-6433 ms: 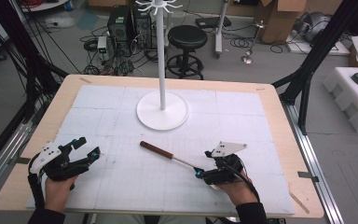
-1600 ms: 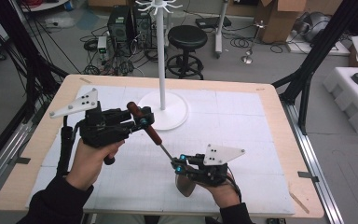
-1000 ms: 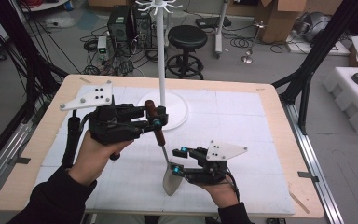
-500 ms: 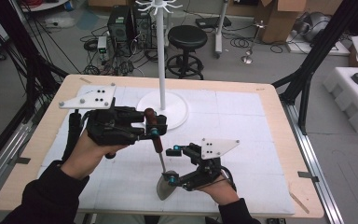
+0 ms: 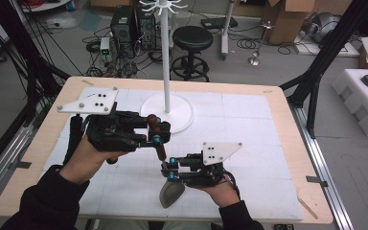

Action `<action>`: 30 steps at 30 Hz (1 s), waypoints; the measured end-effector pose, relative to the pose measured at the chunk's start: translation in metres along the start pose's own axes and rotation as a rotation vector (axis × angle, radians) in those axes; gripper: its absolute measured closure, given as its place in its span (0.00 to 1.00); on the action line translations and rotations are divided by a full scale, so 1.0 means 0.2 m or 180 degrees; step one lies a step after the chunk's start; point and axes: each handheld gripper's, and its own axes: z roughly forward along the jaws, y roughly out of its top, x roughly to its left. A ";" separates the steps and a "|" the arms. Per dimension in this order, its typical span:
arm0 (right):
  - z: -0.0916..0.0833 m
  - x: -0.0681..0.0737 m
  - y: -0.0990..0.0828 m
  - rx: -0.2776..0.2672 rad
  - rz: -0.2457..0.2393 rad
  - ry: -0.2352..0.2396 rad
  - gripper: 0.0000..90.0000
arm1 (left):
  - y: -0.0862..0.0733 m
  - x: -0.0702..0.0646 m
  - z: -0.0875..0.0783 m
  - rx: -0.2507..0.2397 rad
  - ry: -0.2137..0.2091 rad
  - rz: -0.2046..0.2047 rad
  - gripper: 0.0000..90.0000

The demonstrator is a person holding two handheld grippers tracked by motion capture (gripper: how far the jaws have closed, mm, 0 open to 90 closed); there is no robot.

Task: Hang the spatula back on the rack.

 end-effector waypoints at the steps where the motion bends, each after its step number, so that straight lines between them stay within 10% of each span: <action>1: 0.00 0.01 0.00 0.0006 -0.0017 -0.0033 0.92 | 0.00 0.00 0.00 0.0001 0.0006 -0.0019 0.81; 5: 0.01 0.02 0.00 0.0004 -0.0042 -0.0132 0.93 | -0.02 0.00 -0.01 -0.0076 0.0123 -0.0064 0.80; 10: -0.01 0.03 0.01 -0.0081 0.0026 -0.0414 0.93 | -0.07 -0.02 0.00 -0.0093 0.0521 -0.0072 0.52; 16: -0.01 0.06 0.04 -0.0081 0.0050 -0.0841 0.93 | -0.14 -0.01 0.04 -0.0094 0.0821 -0.0056 0.51; 30: 0.01 0.08 0.05 0.0033 0.0145 -0.1396 0.93 | -0.12 0.01 0.05 -0.0304 0.0977 -0.0125 0.60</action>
